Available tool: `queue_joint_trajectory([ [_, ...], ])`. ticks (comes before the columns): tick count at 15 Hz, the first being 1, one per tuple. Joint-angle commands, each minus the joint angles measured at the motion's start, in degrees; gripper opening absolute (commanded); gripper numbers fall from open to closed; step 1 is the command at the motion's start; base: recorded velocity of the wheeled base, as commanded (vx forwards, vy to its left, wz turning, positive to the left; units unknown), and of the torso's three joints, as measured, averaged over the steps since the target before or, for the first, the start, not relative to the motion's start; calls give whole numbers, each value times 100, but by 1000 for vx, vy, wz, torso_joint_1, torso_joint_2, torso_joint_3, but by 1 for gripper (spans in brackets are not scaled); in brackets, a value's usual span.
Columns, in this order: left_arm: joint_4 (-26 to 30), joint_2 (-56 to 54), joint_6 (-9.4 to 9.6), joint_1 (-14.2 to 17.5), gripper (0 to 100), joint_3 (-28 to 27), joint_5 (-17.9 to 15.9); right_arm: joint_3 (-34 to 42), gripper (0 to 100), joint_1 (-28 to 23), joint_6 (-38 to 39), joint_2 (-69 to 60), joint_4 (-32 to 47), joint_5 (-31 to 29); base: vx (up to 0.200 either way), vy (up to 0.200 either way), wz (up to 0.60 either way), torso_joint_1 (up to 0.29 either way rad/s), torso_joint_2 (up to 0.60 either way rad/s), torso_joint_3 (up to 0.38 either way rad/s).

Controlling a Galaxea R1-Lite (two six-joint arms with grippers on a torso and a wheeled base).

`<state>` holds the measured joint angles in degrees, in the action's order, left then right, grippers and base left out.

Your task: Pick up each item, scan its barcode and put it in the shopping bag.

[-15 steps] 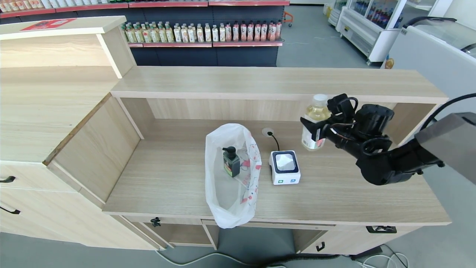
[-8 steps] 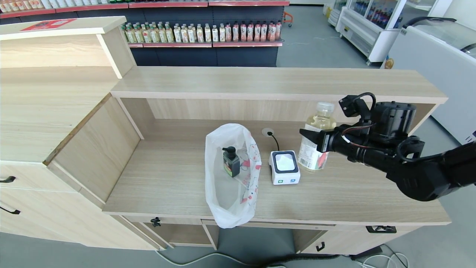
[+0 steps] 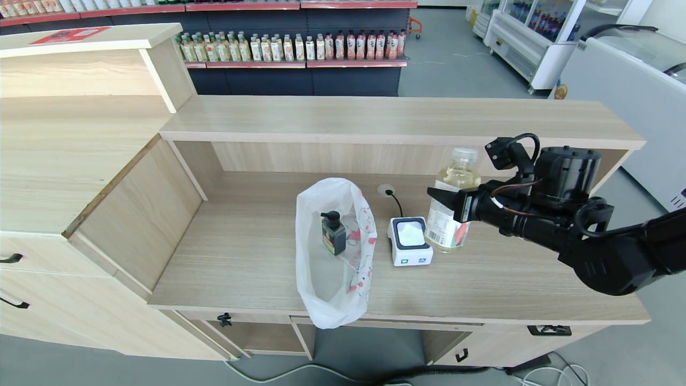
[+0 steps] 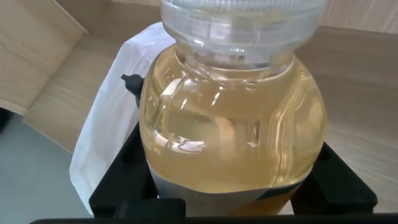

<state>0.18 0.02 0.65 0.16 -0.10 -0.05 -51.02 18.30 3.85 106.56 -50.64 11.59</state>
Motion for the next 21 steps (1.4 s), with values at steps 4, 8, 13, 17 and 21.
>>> queue_joint_trajectory([
  [4,-1,-2,-12,2,100,1,-4,-13,0,104,1,84,-25,1,0,200,0,0,1,1],
  [8,-1,-2,-3,2,100,1,-4,-49,0,288,-7,251,-34,1,0,150,0,13,4,2],
  [13,-1,-2,-3,2,100,1,-4,-330,0,622,-139,867,-95,18,0,0,0,0,0,0],
  [17,-1,-2,-3,2,100,1,5,-462,0,868,-306,1886,-842,10,0,0,0,0,0,0],
  [21,-1,-2,6,2,100,1,-4,-796,0,1044,-517,2616,-1273,-8,0,0,0,0,0,0],
])
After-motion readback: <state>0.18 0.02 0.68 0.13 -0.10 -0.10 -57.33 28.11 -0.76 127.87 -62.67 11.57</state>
